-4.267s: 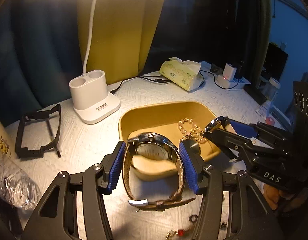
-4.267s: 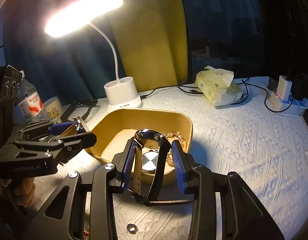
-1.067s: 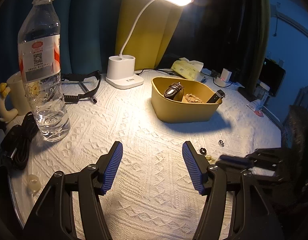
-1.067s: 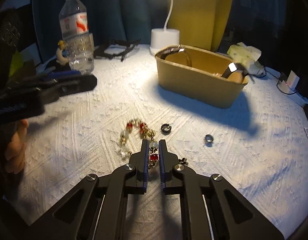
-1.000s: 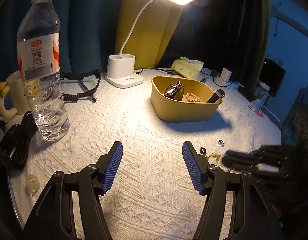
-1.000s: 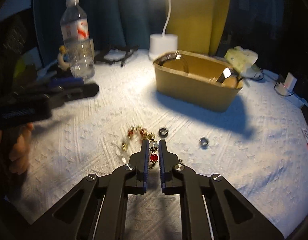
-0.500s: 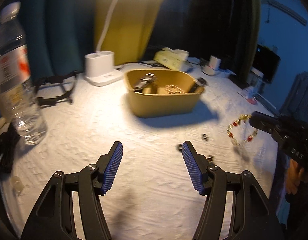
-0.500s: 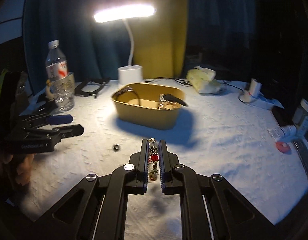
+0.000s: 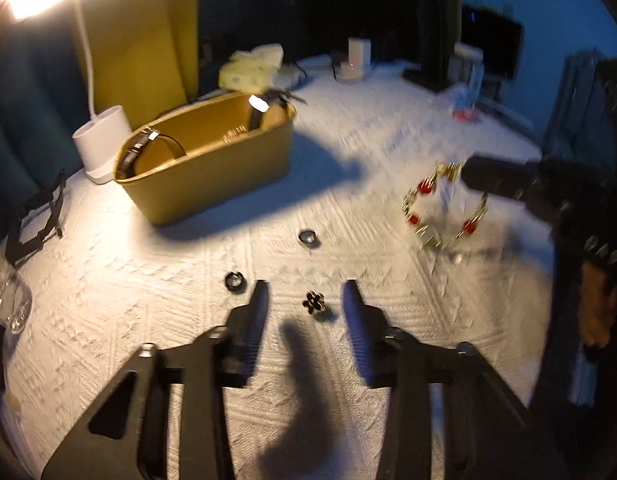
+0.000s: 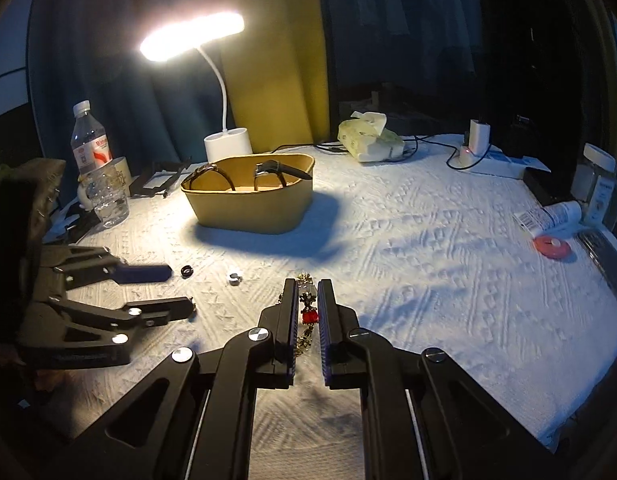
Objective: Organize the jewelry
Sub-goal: 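Grasp the black flower bead with the left gripper while the right holds the bracelet, then carry bracelet and flower bead into the yellow tray and open both grippers, then lift both open grippers out of the tray, then grasp a small black ring with the right gripper, then grasp a second black ring with the left gripper while the right holds its ring, then lower both rings into the yellow tray and open both grippers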
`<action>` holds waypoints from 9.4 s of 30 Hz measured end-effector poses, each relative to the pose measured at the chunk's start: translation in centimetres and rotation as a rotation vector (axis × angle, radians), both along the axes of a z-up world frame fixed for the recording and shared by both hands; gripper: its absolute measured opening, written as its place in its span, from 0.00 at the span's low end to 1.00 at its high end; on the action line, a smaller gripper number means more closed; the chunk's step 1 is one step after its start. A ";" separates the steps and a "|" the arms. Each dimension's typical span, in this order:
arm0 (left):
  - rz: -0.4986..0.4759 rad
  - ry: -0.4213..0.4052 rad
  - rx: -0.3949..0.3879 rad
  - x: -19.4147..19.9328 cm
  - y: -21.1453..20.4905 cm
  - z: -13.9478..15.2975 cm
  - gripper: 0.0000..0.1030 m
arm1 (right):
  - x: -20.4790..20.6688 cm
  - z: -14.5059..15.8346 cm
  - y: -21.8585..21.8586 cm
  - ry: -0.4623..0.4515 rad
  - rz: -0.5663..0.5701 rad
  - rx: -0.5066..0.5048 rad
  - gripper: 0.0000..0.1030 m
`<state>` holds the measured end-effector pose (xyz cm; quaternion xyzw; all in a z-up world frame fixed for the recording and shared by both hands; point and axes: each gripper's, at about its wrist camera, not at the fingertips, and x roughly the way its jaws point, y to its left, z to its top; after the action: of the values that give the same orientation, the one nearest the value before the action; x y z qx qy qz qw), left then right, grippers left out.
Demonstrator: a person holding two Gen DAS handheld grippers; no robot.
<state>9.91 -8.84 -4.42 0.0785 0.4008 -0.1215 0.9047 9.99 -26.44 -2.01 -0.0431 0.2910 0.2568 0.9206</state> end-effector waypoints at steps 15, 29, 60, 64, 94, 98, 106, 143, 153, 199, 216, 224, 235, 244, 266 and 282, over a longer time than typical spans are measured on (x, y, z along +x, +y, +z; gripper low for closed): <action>-0.034 0.013 0.043 -0.1 -1.1 -0.2 0.13 | -0.3 0.3 -1.3 -0.015 -0.009 0.029 0.09; -0.005 -0.088 -0.010 0.0 0.4 3.2 0.13 | -0.4 2.8 0.3 -0.060 0.003 0.009 0.09; 0.138 -0.149 -0.069 5.9 6.9 7.6 0.13 | 6.0 8.2 8.6 -0.160 0.154 -0.053 0.09; 0.153 -0.150 -0.065 7.3 7.7 7.8 0.13 | 7.7 8.5 9.7 -0.167 0.175 -0.057 0.09; 0.207 -0.062 -0.076 16.6 10.4 4.9 0.14 | 17.2 3.6 14.2 -0.077 0.198 -0.068 0.10; 0.205 -0.041 -0.087 16.9 10.3 4.6 0.15 | 17.9 3.1 14.2 -0.050 0.195 -0.072 0.10; 0.186 -0.052 -0.108 16.1 10.0 5.1 0.32 | 17.7 3.6 13.7 -0.050 0.150 -0.090 0.10; 0.101 -0.154 -0.186 1.0 8.6 6.4 0.35 | 3.4 3.1 9.3 0.006 -0.048 -0.139 0.32; 0.148 -0.141 -0.167 -0.2 10.1 3.6 0.35 | 4.2 -0.5 10.0 0.119 -0.064 -0.171 0.32; 0.107 -0.003 -0.124 1.8 5.7 0.1 0.35 | 3.3 -1.0 6.0 0.125 -0.057 -0.121 0.13; 0.115 0.061 -0.057 3.8 3.7 -1.0 0.14 | 3.3 -0.1 1.5 0.093 -0.095 -0.063 0.13; 0.114 0.023 -0.062 3.3 3.6 -0.4 0.14 | 2.8 1.8 0.8 0.047 -0.109 -0.056 0.13; 0.106 -0.099 -0.126 1.4 3.9 3.5 0.14 | 2.1 4.5 1.4 -0.018 -0.111 -0.073 0.13; 0.108 -0.209 -0.158 0.2 4.7 7.7 0.14 | 1.5 7.2 3.1 -0.077 -0.081 -0.087 0.13; 0.153 -0.212 -0.203 5.1 7.7 8.9 0.14 | 6.1 9.4 8.1 -0.115 0.011 -0.094 0.13; 0.212 -0.130 -0.225 12.0 9.9 5.8 0.14 | 12.5 5.3 11.8 -0.014 0.091 -0.069 0.13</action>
<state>21.93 1.07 1.34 -0.0581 0.3311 -0.0643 0.9396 22.48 -14.61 3.33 -0.0899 0.2909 0.2880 0.9080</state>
